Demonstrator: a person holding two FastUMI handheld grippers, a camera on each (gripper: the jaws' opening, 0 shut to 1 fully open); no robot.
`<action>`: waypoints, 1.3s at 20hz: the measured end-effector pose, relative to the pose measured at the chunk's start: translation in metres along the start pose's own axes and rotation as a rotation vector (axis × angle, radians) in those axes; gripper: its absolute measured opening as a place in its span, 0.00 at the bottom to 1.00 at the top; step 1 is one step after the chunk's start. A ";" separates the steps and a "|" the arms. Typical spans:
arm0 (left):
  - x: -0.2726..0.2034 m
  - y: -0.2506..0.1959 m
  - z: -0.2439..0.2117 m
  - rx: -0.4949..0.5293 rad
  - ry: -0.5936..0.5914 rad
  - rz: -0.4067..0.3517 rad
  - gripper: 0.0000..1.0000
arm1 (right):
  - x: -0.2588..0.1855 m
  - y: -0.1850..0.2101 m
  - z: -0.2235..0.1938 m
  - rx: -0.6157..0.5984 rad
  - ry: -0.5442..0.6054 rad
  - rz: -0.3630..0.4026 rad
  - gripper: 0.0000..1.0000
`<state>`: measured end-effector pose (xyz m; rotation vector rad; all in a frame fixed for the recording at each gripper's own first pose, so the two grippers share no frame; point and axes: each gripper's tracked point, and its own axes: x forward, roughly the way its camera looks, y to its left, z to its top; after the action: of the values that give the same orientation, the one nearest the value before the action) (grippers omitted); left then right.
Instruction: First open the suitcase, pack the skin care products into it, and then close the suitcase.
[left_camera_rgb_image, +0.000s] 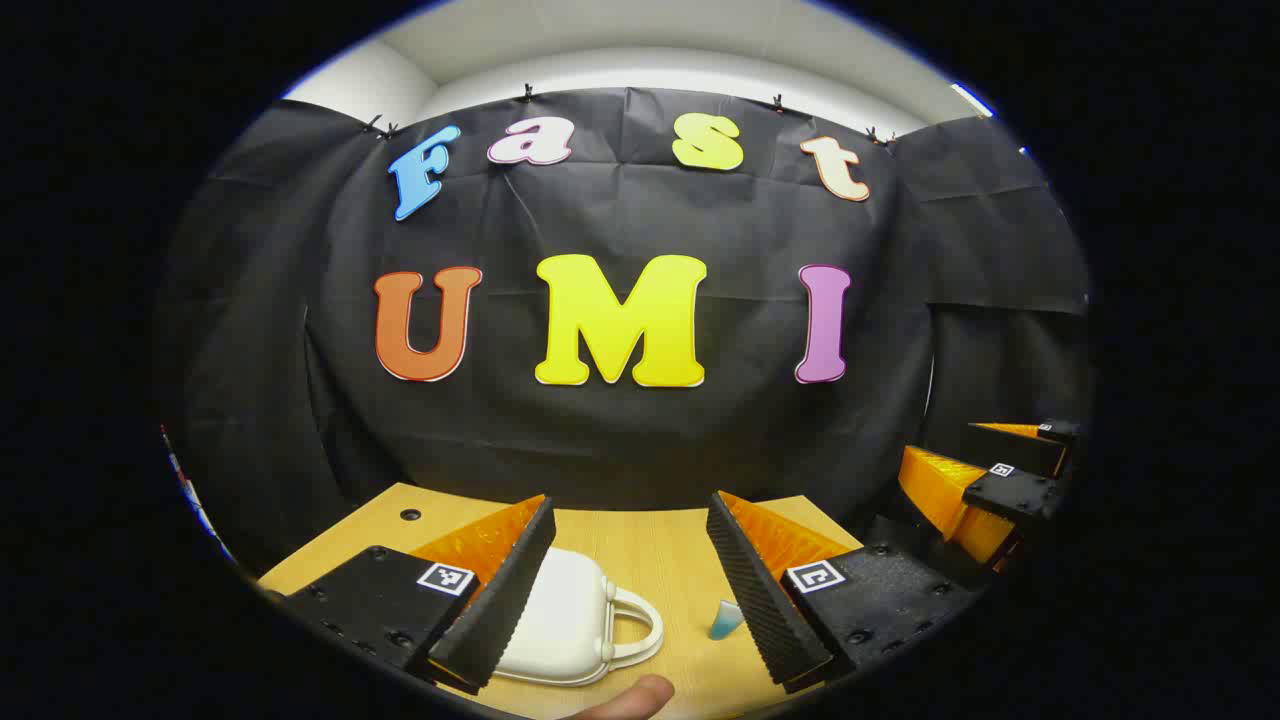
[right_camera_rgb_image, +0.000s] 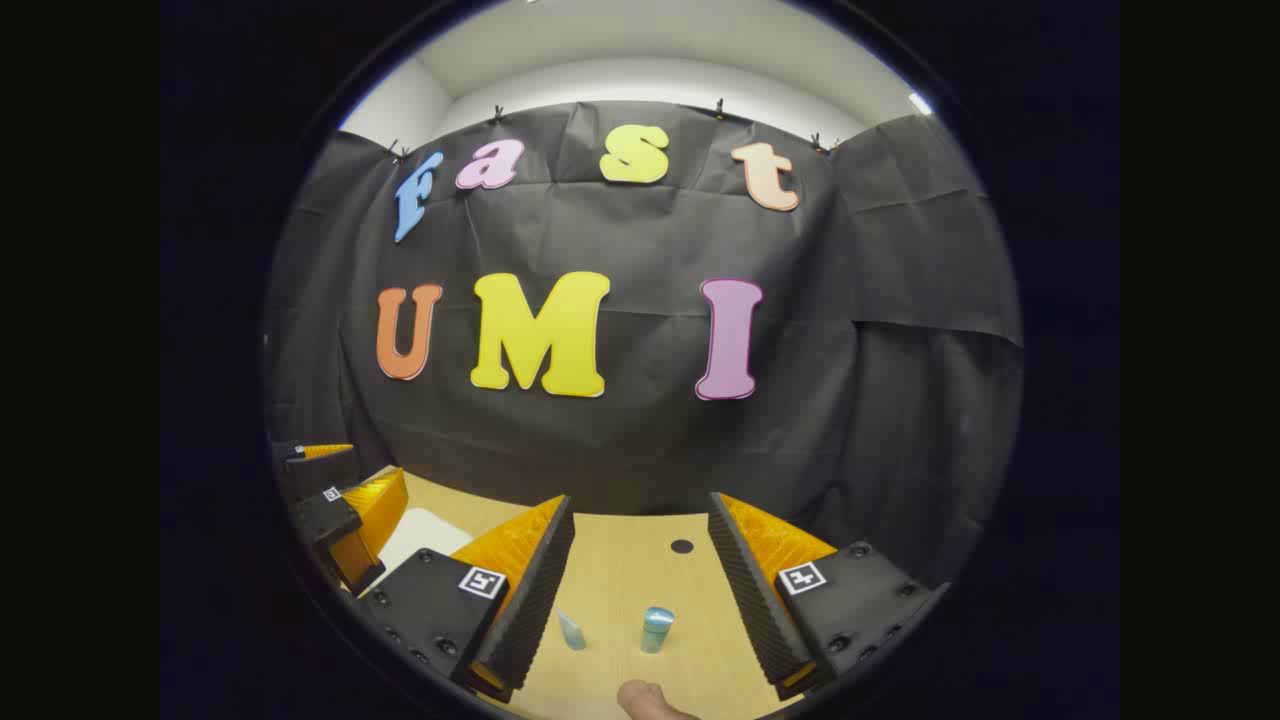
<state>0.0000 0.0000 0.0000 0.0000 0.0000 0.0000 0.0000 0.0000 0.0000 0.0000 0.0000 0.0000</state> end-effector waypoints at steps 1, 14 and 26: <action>0.001 -0.001 0.001 -0.002 -0.003 0.002 0.98 | 0.002 -0.001 0.001 -0.009 0.000 -0.002 0.79; 0.010 -0.011 0.015 0.045 -0.043 0.016 0.97 | 0.017 -0.010 0.004 0.009 -0.018 0.019 0.80; 0.015 -0.018 -0.044 0.135 -0.003 0.024 0.97 | 0.015 -0.045 -0.002 -0.045 -0.043 -0.017 0.80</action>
<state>0.0145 -0.0175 -0.0437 0.1347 -0.0026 0.0243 0.0152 -0.0446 -0.0023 -0.0451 -0.0428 -0.0169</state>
